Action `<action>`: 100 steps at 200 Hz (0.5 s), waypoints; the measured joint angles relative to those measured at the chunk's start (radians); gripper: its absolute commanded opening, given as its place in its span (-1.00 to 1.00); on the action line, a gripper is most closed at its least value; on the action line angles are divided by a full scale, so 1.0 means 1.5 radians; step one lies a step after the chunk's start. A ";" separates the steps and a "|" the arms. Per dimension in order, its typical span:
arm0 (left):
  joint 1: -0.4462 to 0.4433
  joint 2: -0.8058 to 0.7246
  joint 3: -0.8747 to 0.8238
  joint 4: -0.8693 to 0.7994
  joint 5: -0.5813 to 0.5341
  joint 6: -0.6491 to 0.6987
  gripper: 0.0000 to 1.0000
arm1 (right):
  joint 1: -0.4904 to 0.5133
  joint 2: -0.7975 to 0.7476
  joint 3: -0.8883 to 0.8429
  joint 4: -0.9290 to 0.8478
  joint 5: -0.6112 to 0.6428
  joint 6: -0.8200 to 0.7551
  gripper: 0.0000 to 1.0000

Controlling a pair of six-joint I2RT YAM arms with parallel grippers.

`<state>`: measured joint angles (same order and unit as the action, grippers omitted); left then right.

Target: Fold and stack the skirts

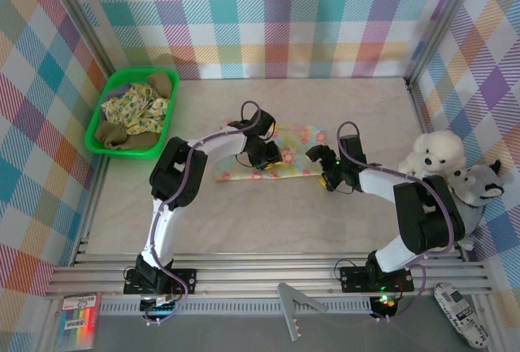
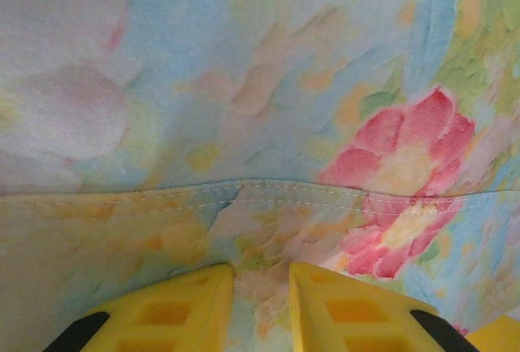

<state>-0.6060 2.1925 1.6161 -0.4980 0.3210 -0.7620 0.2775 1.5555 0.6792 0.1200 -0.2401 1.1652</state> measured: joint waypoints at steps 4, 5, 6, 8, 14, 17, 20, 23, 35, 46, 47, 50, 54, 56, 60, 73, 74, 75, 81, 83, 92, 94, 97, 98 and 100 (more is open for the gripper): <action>0.000 0.000 0.000 0.000 0.000 0.000 -0.47 | 0.002 0.005 0.000 0.005 0.002 0.002 0.81; 0.000 0.000 0.000 0.001 0.000 0.000 -0.47 | 0.002 0.006 0.000 0.005 0.002 0.002 0.80; 0.000 0.000 0.000 0.001 0.000 0.000 -0.47 | 0.002 0.006 0.000 0.006 0.002 0.002 0.80; 0.000 0.000 0.000 0.001 0.000 0.000 -0.47 | 0.003 0.009 0.000 0.008 0.003 0.003 0.80; 0.000 0.000 0.000 0.001 0.000 0.000 -0.48 | 0.005 0.016 0.000 0.011 0.006 0.006 0.80; 0.000 0.000 0.000 0.001 0.000 0.000 -0.48 | 0.005 0.018 0.000 0.013 0.006 0.007 0.79; 0.000 0.000 0.000 0.001 0.000 0.000 -0.48 | 0.006 0.017 0.001 0.016 0.008 0.010 0.79; 0.000 0.000 0.000 0.001 0.000 0.000 -0.48 | 0.006 0.017 0.001 0.020 0.009 0.012 0.78; 0.000 0.000 -0.001 0.001 0.000 0.000 -0.48 | 0.008 0.022 0.000 0.030 0.019 0.020 0.66; 0.000 -0.001 -0.001 0.002 0.000 0.000 -0.48 | 0.010 0.023 -0.003 0.040 0.031 0.024 0.51; 0.000 -0.001 -0.001 0.002 0.000 0.000 -0.48 | 0.010 0.023 -0.004 0.042 0.032 0.025 0.49; 0.000 -0.001 -0.002 0.002 0.000 0.000 -0.48 | 0.010 0.024 -0.005 0.048 0.036 0.027 0.45; 0.000 -0.001 -0.002 0.002 0.000 0.000 -0.48 | 0.012 0.025 -0.007 0.055 0.041 0.029 0.40; 0.000 -0.001 -0.002 0.002 0.000 0.000 -0.47 | 0.012 0.026 -0.009 0.060 0.044 0.030 0.38; 0.000 -0.001 -0.002 0.002 0.001 0.000 -0.47 | 0.012 0.027 -0.011 0.068 0.049 0.029 0.33; 0.000 -0.001 -0.002 0.002 0.002 0.000 -0.47 | 0.012 0.031 -0.022 0.098 0.064 0.033 0.21; 0.000 -0.001 -0.002 0.002 0.002 0.000 -0.47 | 0.012 0.031 -0.022 0.100 0.065 0.034 0.20; 0.000 -0.001 -0.002 0.002 0.002 0.000 -0.47 | 0.012 0.031 -0.023 0.101 0.066 0.034 0.20; 0.000 -0.001 -0.002 0.002 0.002 0.000 -0.47 | 0.012 0.035 -0.027 0.116 0.072 0.036 0.16; 0.000 -0.001 -0.002 0.002 0.002 0.000 -0.48 | 0.012 0.036 -0.028 0.120 0.075 0.035 0.14; 0.000 -0.001 -0.002 0.002 0.003 0.000 -0.48 | 0.012 0.043 -0.031 0.135 0.084 0.038 0.09; 0.000 -0.001 -0.002 0.002 0.003 0.000 -0.48 | 0.012 0.045 -0.032 0.137 0.086 0.040 0.08; 0.000 -0.001 -0.002 0.002 0.003 0.000 -0.48 | 0.012 0.047 -0.033 0.141 0.090 0.041 0.06; 0.000 -0.001 -0.002 0.002 0.003 0.000 -0.48 | 0.012 0.048 -0.033 0.143 0.091 0.041 0.06; 0.000 -0.001 -0.002 0.002 0.003 0.000 -0.48 | 0.012 0.049 -0.034 0.146 0.091 0.042 0.04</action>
<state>-0.6056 2.1906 1.6127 -0.4946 0.3248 -0.7616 0.2955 1.6291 0.6281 0.3389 -0.1032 1.2285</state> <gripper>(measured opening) 0.262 0.553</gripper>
